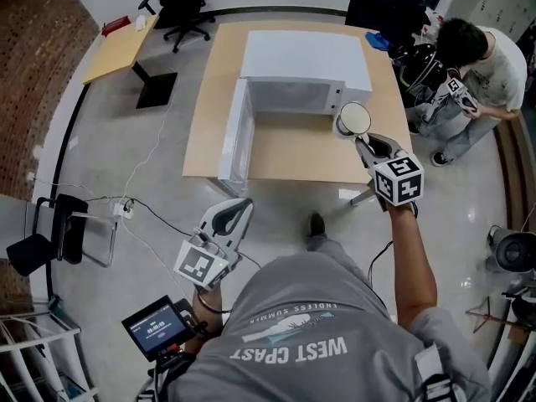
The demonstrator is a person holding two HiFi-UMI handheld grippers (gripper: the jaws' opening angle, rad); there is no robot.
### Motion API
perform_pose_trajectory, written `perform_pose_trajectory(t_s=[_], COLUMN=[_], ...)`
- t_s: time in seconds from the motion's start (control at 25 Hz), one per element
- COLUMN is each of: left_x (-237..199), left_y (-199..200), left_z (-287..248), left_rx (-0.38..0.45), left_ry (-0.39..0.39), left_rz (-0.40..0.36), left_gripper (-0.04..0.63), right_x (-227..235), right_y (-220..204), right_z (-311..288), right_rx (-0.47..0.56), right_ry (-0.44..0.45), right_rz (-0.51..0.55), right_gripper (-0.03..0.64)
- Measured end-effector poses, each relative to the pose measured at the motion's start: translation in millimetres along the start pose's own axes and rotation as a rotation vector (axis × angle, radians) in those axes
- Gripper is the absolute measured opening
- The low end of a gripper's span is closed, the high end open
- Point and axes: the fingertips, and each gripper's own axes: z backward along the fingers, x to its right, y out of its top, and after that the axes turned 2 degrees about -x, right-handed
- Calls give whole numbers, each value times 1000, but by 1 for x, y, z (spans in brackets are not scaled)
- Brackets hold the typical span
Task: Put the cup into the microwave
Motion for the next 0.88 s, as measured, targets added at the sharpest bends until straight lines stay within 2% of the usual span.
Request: perform_pose_trajectory(t_s=[0.48,0.88], left_x=[-29,-67], left_y=[-2,-10], left_z=[64,61], left_rx=[28,-41], left_ry=[103,194], left_rz=[14,58], left_gripper=[21,21], right_x=[-70,-60], right_y=[18,-2], right_z=[-50,-164], right_rx=[-36,-157], right_ry=[83,147], right_rz=[22,-24], right_gripper=[67,67])
